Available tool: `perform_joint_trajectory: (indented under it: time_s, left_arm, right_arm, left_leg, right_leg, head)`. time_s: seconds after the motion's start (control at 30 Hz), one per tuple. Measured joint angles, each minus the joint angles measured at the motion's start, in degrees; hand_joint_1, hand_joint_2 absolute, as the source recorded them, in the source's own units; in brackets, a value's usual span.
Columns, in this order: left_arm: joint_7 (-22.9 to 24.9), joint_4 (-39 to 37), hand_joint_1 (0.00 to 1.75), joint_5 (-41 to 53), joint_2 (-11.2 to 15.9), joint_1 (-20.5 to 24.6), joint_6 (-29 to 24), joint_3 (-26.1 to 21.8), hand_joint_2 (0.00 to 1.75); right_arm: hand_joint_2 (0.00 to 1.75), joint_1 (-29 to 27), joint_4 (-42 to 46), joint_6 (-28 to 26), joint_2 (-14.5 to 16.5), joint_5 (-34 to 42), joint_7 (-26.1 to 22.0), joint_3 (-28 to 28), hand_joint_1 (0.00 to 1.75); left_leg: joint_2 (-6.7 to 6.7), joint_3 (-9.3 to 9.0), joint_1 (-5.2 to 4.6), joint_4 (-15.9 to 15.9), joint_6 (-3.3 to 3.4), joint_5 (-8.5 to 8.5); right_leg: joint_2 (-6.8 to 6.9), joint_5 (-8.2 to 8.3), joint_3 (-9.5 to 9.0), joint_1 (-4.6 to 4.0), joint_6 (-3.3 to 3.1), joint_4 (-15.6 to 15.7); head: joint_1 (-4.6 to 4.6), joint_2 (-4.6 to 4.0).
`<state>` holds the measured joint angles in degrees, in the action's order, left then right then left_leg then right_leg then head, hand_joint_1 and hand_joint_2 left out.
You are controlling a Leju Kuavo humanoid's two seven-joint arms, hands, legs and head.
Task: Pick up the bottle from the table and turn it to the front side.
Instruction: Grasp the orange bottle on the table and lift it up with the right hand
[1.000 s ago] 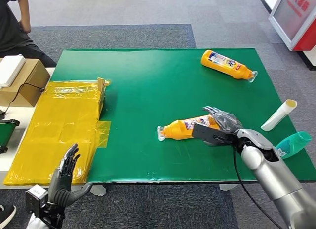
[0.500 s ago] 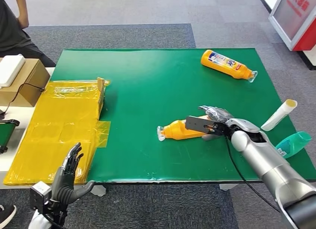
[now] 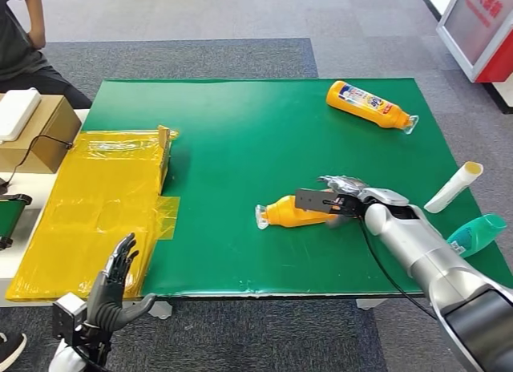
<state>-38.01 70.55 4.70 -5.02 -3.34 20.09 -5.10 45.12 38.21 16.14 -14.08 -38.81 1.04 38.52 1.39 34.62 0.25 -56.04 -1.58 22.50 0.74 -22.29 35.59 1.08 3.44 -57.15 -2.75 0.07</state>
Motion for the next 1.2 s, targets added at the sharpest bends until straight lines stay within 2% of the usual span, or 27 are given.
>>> perform_joint_trajectory:
  time_s: [0.17,0.2,0.3,0.33,0.57,0.77,0.87,1.0,1.1,1.2]
  left_arm:
    - [-0.07,-0.32,0.00,-0.11,0.31,0.00,-0.13,0.19,1.75]
    - [-0.08,-0.39,0.00,-0.14,0.34,0.00,-0.14,0.19,1.75]
    - [-0.13,-0.58,0.00,-0.49,0.37,0.02,0.14,0.19,1.75]
    - [-0.14,-0.64,0.00,-0.73,0.37,0.03,0.35,0.19,1.75]
    - [-0.15,-0.80,0.00,-1.15,0.43,-0.09,0.88,0.16,1.75]
    - [-0.15,-0.79,0.00,-1.20,0.45,-0.62,1.52,0.04,1.75]
    - [-0.15,-0.58,0.00,-1.47,0.45,-1.16,2.00,-0.01,1.75]
    - [-0.15,0.05,0.00,-2.27,0.45,-1.78,3.22,-0.20,1.75]
    - [0.08,0.73,0.00,-3.66,0.38,-1.59,4.92,-0.22,1.75]
    - [1.76,1.58,0.00,-6.13,0.33,-0.12,6.77,0.08,1.75]
  right_arm:
    - [1.75,0.57,-2.73,0.46,0.12,0.01,-0.50,1.06,0.00]
    - [1.75,0.68,-3.14,0.51,0.14,0.01,-0.53,1.26,0.11]
    - [1.75,0.89,-4.02,0.70,0.16,-0.06,-1.14,1.78,1.42]
    - [1.75,0.95,-4.20,0.73,0.16,-0.08,-1.56,1.93,1.75]
    - [1.75,0.79,-3.00,-1.67,0.09,0.45,-3.57,2.91,1.75]
    - [1.75,-2.46,5.71,-5.61,-1.65,2.20,-3.54,2.56,1.75]
    - [1.75,-7.35,13.88,-9.02,-3.62,4.69,-4.14,0.22,1.75]
    - [1.75,-16.51,26.74,-13.04,-5.02,8.43,-6.78,-6.42,1.75]
    - [1.75,-22.92,35.01,-14.29,-4.03,11.39,-10.38,-11.11,1.75]
    - [1.75,-27.73,41.00,-15.05,-1.15,14.71,-13.39,-14.31,1.75]
  left_leg:
    - [0.00,0.00,0.00,0.00,0.00,0.00]
    - [0.00,0.00,0.00,0.00,0.00,0.00]
    - [0.00,0.00,0.00,0.00,0.00,0.00]
    - [0.00,0.00,0.00,0.00,0.00,0.00]
    - [0.00,0.00,0.00,0.00,0.02,-0.02]
    - [-0.01,0.00,0.00,0.00,0.02,-0.02]
    - [-0.06,0.03,0.00,0.00,0.02,0.01]
    - [-0.11,0.07,0.01,0.00,0.00,0.08]
    - [-0.13,0.09,0.03,0.00,-0.02,0.08]
    - [-0.13,0.07,0.04,0.00,-0.07,0.07]
  right_leg:
    - [0.00,0.00,0.00,0.00,0.00,0.00]
    - [0.00,0.00,0.00,0.00,0.00,0.00]
    - [0.00,0.00,0.00,0.00,0.00,0.00]
    - [0.00,0.00,0.00,0.00,0.00,0.00]
    - [0.00,0.01,0.02,0.00,-0.01,0.00]
    - [0.02,0.00,0.04,0.00,0.00,0.00]
    - [0.09,-0.03,0.03,0.00,0.01,0.00]
    - [0.14,-0.09,0.04,-0.01,-0.02,0.01]
    - [0.16,-0.12,0.06,-0.04,-0.04,0.00]
    - [0.15,-0.12,0.08,-0.06,-0.07,0.00]
  head:
    - [0.01,0.00]
    - [0.01,0.00]
    - [0.00,0.00]
    - [0.00,0.00]
    - [-0.01,0.00]
    - [0.01,0.00]
    - [0.00,0.00]
    - [0.00,0.00]
    - [-0.01,0.00]
    - [0.01,0.00]
